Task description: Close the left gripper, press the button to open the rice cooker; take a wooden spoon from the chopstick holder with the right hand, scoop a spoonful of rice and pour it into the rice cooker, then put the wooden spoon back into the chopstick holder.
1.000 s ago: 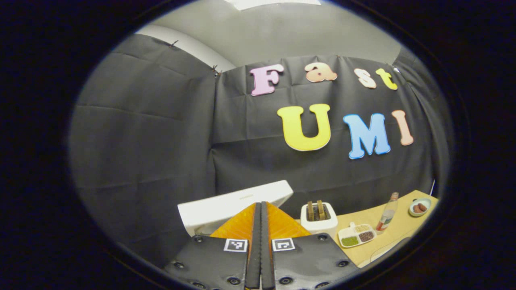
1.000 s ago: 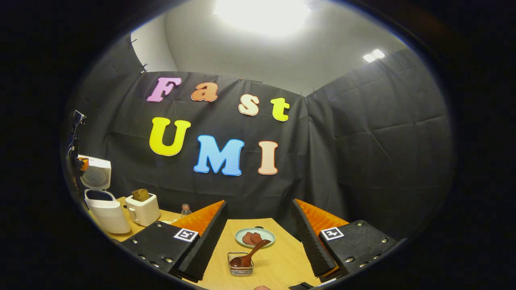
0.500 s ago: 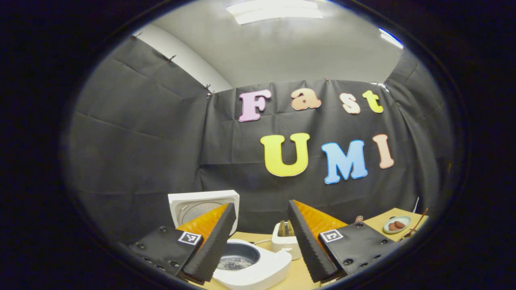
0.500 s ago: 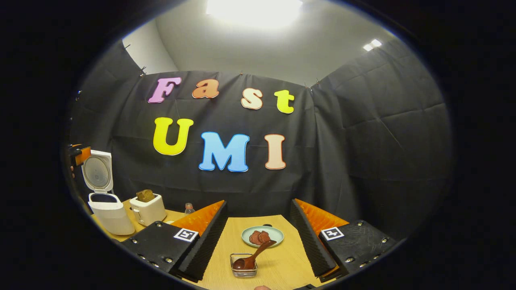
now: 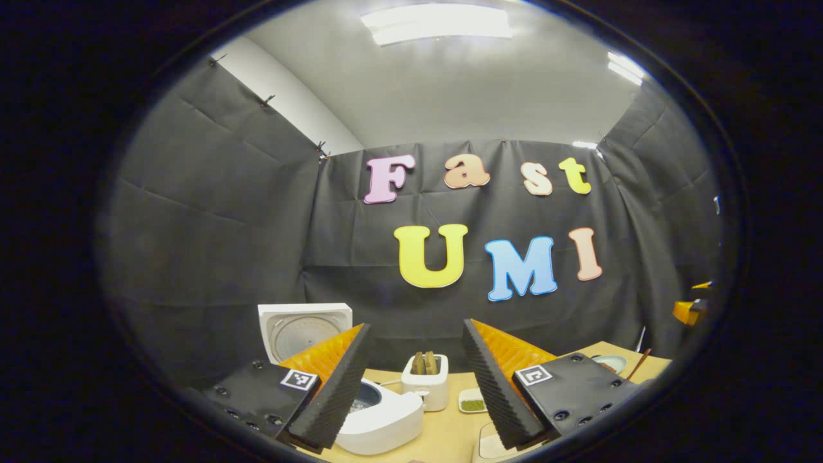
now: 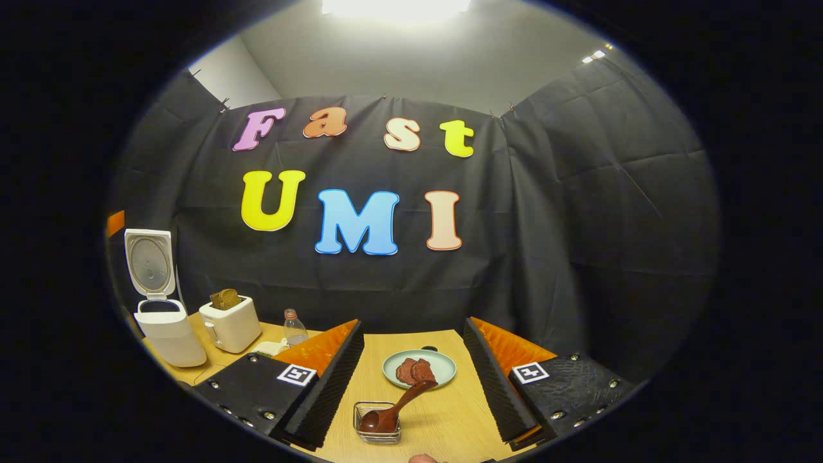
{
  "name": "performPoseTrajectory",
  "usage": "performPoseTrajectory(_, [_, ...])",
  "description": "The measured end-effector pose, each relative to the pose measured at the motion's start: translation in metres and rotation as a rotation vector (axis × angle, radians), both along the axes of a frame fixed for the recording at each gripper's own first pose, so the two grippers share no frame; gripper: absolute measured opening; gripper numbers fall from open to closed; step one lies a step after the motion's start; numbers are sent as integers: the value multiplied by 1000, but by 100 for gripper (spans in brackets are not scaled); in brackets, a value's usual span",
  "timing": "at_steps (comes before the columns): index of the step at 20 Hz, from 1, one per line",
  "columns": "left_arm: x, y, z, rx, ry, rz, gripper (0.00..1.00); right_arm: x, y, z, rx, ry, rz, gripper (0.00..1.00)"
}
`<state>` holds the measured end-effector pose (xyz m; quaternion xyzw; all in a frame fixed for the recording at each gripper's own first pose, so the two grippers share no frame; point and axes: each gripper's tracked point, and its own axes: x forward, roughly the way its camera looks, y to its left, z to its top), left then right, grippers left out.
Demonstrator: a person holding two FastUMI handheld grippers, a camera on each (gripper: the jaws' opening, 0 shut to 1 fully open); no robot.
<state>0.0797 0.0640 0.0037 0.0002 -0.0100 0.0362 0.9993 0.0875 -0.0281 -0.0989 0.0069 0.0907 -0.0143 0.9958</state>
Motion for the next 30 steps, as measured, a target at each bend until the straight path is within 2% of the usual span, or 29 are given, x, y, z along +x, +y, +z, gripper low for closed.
performPoseTrajectory(1, [-4,-2,4,-2,0,3,96,4,-1,-8,11,13,2,95])
performPoseTrajectory(9, [-38,1,17,42,12,61,96,31,4,-97,160,209,35,95])
performPoseTrajectory(14, [-47,0,17,65,31,103,96,41,6,-140,166,291,41,95])
performPoseTrajectory(15, [-50,0,15,67,36,111,91,42,6,-150,170,312,41,95])
performPoseTrajectory(18, [-55,-1,13,76,51,133,91,48,6,-178,176,377,43,95])
performPoseTrajectory(22, [-60,1,6,98,77,155,91,49,16,-207,243,453,71,93])
performPoseTrajectory(23, [-61,1,6,101,76,165,91,48,16,-214,260,468,65,79])
performPoseTrajectory(24, [-62,3,10,105,70,173,91,48,18,-218,284,488,70,71])
performPoseTrajectory(25, [-64,3,12,110,65,181,96,46,22,-223,309,505,80,62])
performPoseTrajectory(26, [-65,3,14,113,62,187,91,45,27,-224,336,517,95,60])
performPoseTrajectory(27, [-66,2,14,113,62,193,91,45,34,-225,351,523,115,60])
performPoseTrajectory(28, [-68,3,14,109,62,201,91,42,27,-212,346,507,95,61])
performPoseTrajectory(29, [-68,3,14,103,63,211,91,46,31,-219,349,506,115,25])
performPoseTrajectory(30, [-70,4,13,97,63,221,91,52,34,-228,340,508,119,23])
